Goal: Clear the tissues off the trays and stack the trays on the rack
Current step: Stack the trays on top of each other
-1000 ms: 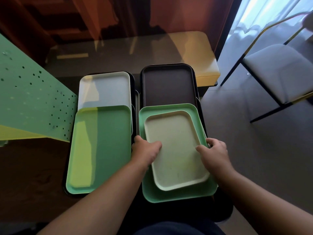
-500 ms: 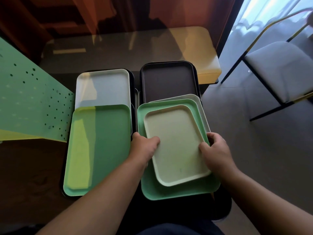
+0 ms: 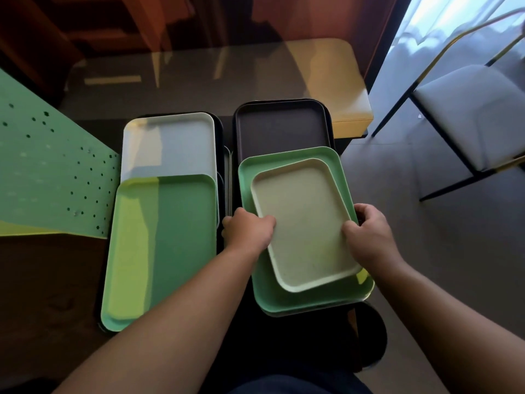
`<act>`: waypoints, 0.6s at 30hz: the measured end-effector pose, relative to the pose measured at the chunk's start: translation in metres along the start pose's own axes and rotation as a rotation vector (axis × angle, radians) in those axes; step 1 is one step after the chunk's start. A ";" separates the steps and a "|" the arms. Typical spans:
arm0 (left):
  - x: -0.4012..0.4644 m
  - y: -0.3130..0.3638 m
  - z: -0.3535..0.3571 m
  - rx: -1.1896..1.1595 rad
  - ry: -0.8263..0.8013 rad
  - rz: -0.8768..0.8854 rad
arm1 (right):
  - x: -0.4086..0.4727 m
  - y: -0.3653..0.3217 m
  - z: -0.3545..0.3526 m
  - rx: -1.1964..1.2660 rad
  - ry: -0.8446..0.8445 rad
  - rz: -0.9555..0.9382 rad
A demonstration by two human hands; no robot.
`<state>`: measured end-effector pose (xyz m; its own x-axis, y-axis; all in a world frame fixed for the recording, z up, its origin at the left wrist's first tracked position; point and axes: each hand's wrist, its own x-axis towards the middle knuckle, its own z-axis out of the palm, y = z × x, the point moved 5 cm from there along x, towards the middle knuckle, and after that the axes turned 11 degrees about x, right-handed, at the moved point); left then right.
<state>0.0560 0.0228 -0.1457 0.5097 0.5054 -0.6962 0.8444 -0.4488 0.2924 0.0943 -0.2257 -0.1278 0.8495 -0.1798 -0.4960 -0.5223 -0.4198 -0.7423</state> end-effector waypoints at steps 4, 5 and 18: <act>0.004 -0.001 0.000 0.076 0.003 0.004 | 0.000 0.005 0.005 -0.040 0.021 0.014; 0.004 -0.002 0.000 0.072 0.001 -0.001 | 0.001 0.006 0.006 -0.050 0.026 0.016; -0.005 -0.010 0.001 -0.067 -0.036 0.004 | -0.001 0.006 0.007 0.106 0.006 0.127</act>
<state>0.0451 0.0245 -0.1457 0.5079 0.4761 -0.7179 0.8521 -0.4000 0.3377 0.0895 -0.2219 -0.1348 0.7761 -0.2307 -0.5868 -0.6305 -0.2974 -0.7170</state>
